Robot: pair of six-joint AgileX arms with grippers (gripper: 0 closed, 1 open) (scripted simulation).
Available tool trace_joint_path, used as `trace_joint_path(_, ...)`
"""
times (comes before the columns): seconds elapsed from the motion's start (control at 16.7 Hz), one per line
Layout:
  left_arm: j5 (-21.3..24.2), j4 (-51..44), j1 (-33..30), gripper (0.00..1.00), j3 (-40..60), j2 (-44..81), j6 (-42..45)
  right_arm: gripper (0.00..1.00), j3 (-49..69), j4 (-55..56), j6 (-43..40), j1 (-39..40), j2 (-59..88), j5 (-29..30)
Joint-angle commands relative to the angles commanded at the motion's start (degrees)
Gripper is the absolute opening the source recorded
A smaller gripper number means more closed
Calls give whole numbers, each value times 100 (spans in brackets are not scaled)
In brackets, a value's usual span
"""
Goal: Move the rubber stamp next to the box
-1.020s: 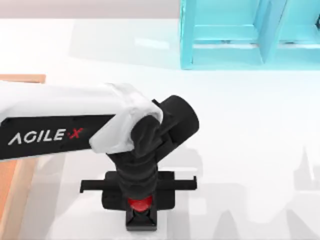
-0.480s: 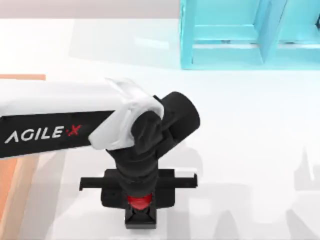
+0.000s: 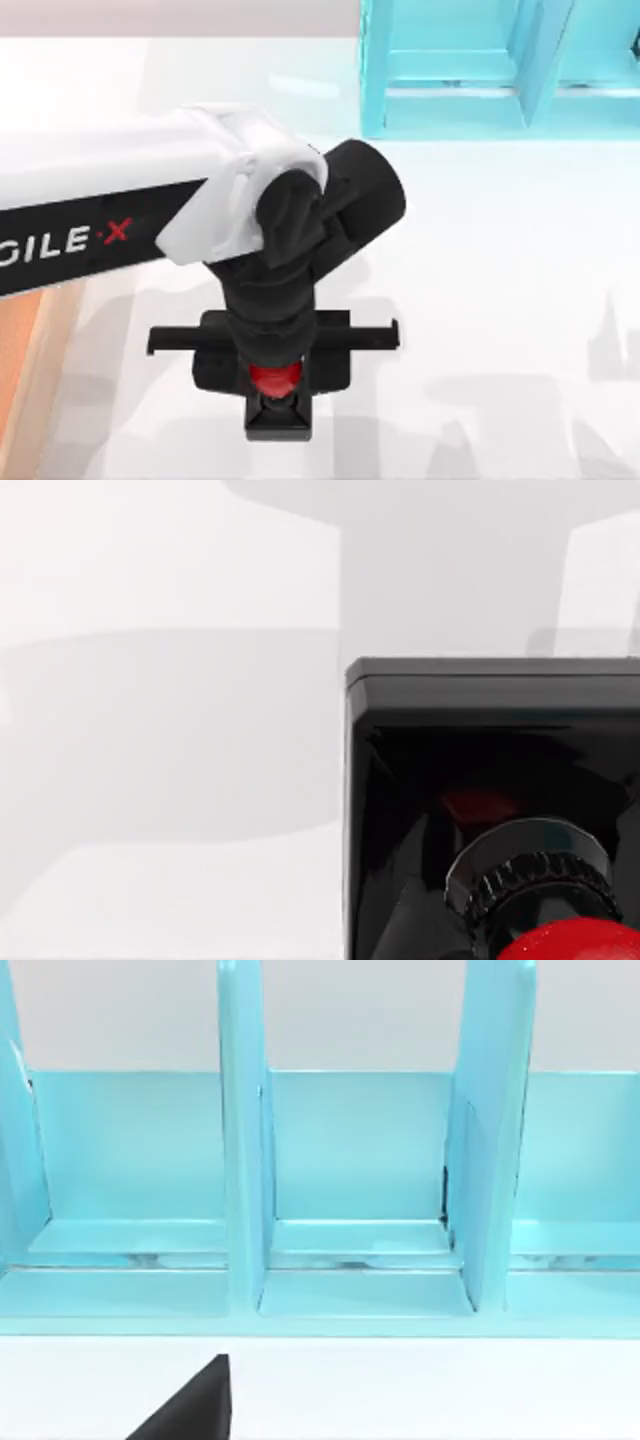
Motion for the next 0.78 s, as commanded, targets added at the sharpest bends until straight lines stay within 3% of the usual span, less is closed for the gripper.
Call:
trace_joint_path(0.36,1,-319,390,0,44,-230,385,100,0,0,0,0,0,0)
trace_joint_path(0.78,15,-1722,2341,0,269,-1398,2309,100,0,0,0,0,0,0)
